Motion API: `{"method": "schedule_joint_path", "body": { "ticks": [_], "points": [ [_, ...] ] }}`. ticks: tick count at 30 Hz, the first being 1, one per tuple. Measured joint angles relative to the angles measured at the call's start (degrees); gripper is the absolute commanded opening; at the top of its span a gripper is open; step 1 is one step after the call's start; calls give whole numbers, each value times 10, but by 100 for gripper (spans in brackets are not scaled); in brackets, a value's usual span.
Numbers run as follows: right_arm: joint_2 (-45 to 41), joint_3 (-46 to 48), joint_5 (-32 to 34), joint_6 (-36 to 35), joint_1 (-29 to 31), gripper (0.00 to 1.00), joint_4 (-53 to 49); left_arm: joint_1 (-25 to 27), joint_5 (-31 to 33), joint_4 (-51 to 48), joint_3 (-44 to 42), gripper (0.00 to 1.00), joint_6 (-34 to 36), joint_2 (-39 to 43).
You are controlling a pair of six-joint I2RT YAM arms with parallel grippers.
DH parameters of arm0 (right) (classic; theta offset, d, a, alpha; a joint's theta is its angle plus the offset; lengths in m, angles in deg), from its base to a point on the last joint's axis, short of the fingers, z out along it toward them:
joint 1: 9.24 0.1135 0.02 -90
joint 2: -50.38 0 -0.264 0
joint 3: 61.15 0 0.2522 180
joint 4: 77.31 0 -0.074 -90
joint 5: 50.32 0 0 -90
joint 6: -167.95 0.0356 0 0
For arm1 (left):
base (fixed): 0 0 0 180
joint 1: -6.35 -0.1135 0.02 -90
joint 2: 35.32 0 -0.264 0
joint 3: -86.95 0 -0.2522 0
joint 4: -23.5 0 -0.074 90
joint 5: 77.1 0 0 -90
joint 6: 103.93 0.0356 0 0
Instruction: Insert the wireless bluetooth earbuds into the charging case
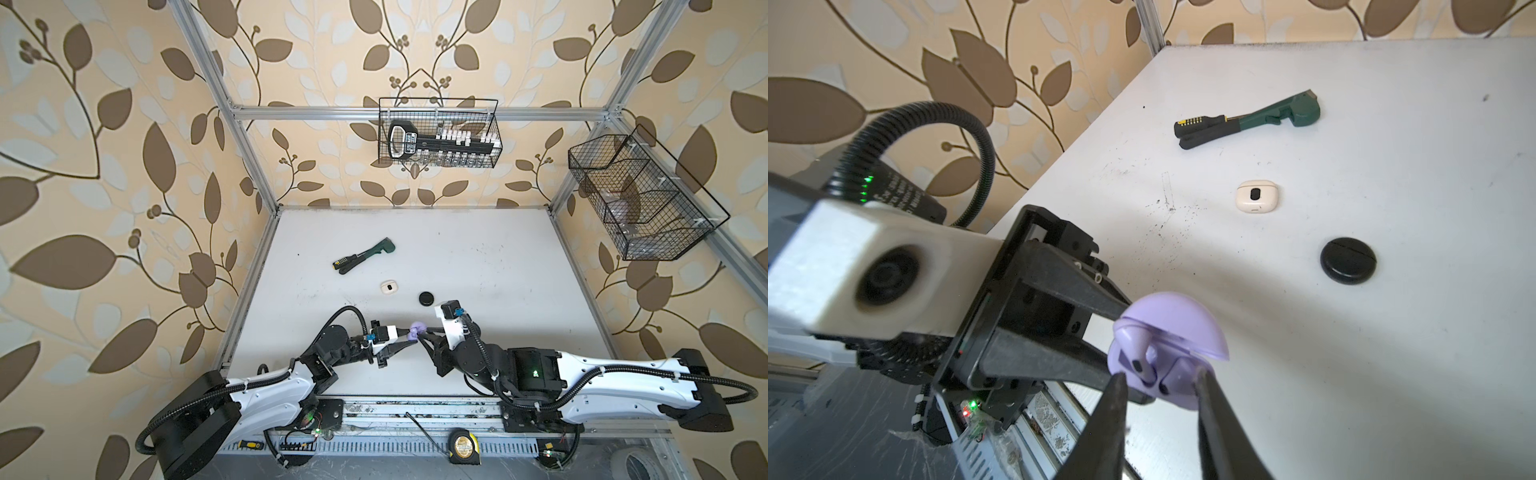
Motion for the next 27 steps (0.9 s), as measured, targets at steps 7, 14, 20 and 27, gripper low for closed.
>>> {"method": "schedule_joint_path", "body": {
  "ticks": [7,14,20,27],
  "points": [
    [26,-8,0,-3,0,32,6,0,0,0,0,0,0,0],
    [60,-36,3,-4,0,37,6,0,0,0,0,0,0,0],
    [71,-52,19,3,0,38,-2,0,0,-1,0,0,0,0],
    [83,-54,32,16,1,34,-10,0,1,-10,0,0,0,0]
  ]
}}
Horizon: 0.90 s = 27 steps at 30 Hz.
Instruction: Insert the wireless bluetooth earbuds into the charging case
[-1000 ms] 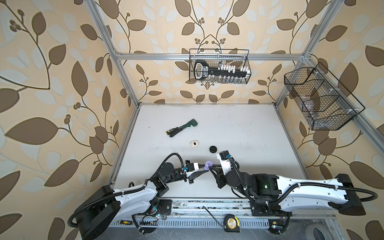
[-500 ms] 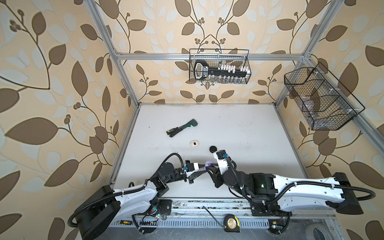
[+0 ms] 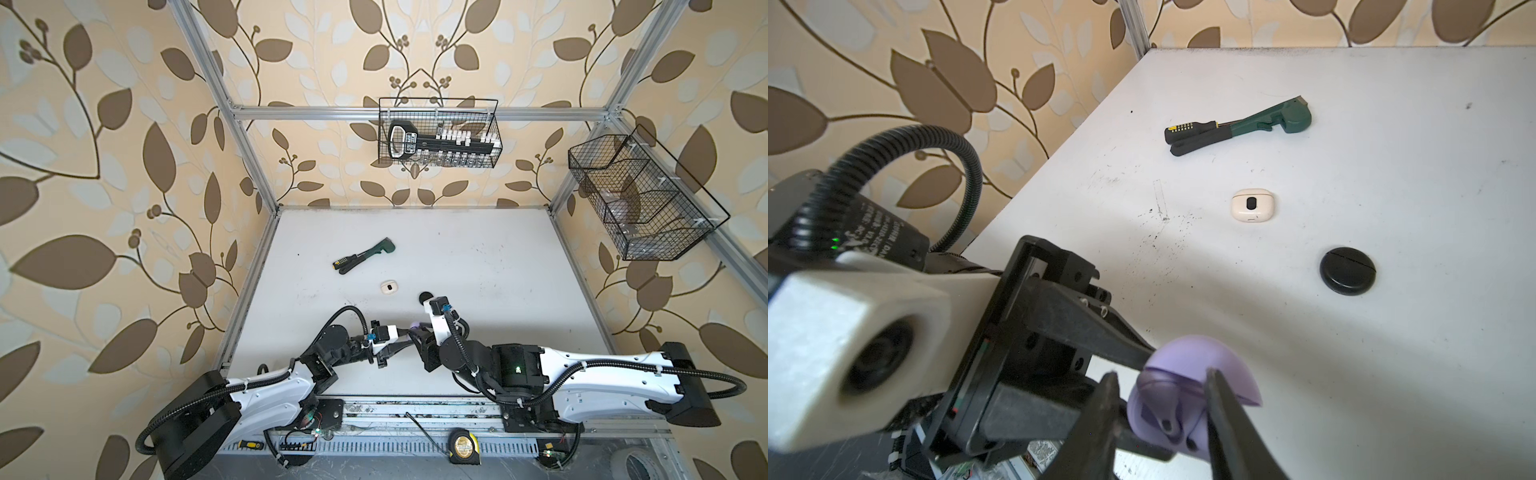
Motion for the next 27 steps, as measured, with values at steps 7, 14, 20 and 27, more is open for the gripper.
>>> {"method": "schedule_joint_path", "body": {
  "ticks": [7,14,20,27],
  "points": [
    [-1,0,5,14,0,28,-4,0,2,0,0,0,-4,2],
    [-16,20,5,18,0,24,2,0,8,2,0,0,-4,9],
    [-28,35,5,22,0,24,9,0,10,1,0,0,-5,11],
    [-32,40,-1,1,0,25,26,0,9,2,0,0,-5,11]
  ]
}}
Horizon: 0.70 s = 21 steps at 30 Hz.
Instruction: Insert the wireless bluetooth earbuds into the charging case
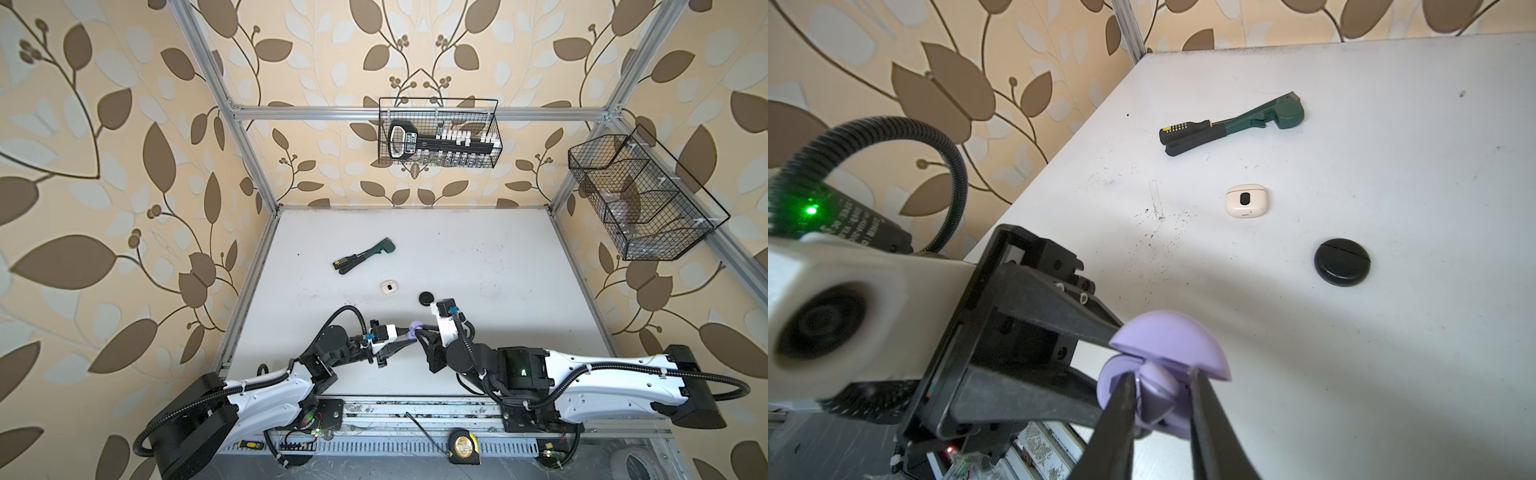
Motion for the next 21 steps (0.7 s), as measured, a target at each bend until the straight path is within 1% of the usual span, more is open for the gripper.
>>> {"method": "schedule_joint_path", "body": {
  "ticks": [8,14,21],
  "points": [
    [1,0,-7,-31,0,28,6,0,-1,0,0,0,0,0],
    [1,0,-17,-46,0,25,8,0,-6,0,0,0,-1,0],
    [6,0,-39,-68,0,24,16,0,-13,-2,0,0,-1,0]
  ]
}}
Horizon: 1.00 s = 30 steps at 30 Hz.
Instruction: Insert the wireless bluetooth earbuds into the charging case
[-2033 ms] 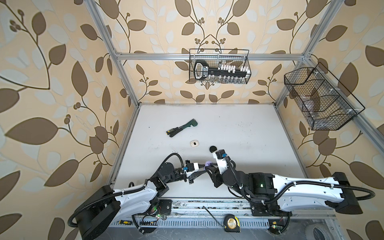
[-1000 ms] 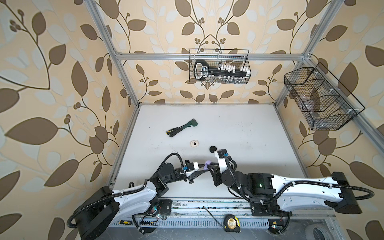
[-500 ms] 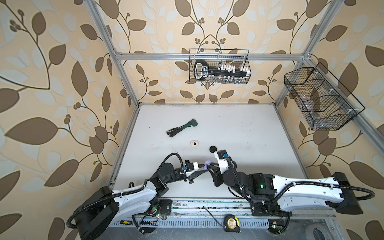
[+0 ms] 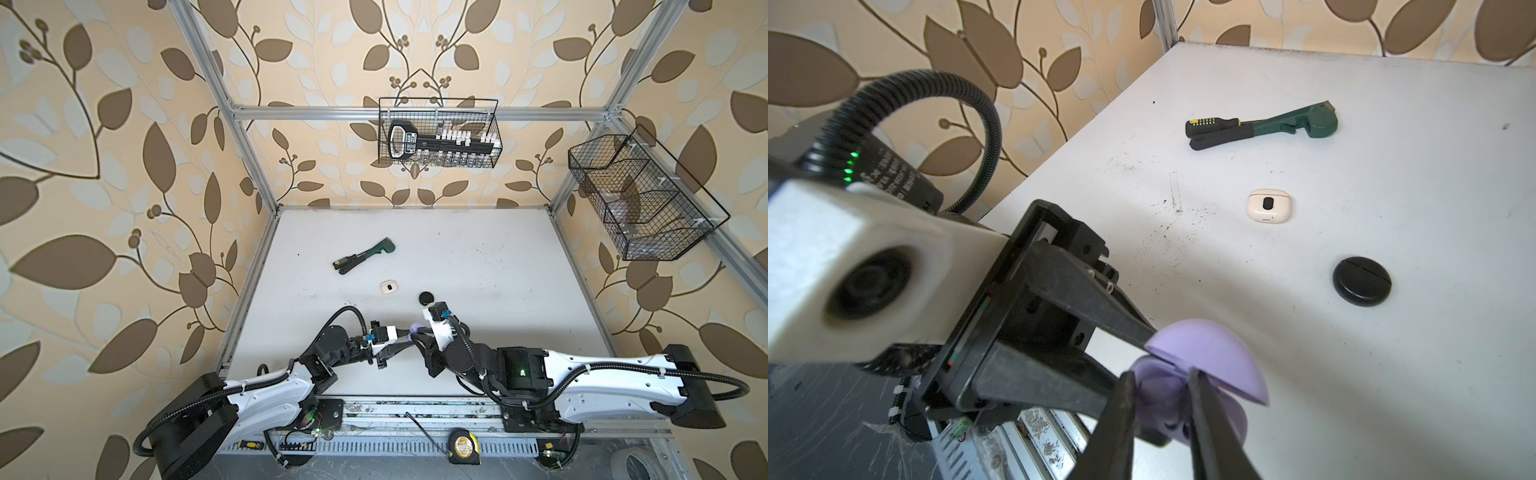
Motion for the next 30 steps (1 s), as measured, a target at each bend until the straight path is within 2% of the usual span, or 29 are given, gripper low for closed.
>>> {"method": "schedule_joint_path", "body": {
  "ticks": [5,7,11,19,21,26,30],
  "points": [
    [4,0,-2,-10,0,24,2,0,-2,-3,0,0,0,0],
    [3,0,-2,-12,0,28,1,0,-2,-3,0,0,0,0],
    [-5,0,1,-12,3,30,-11,0,-2,-3,0,0,0,0],
    [-97,0,27,-3,-2,35,-57,0,-13,-3,0,0,0,-1],
    [-113,-1,26,5,-27,34,-68,0,-19,-3,2,0,0,-3],
    [-138,15,-7,26,-140,35,-79,0,-44,-3,10,0,0,-14],
    [-141,59,-64,41,-217,35,-70,0,-65,-3,17,0,0,-19]
  ]
}}
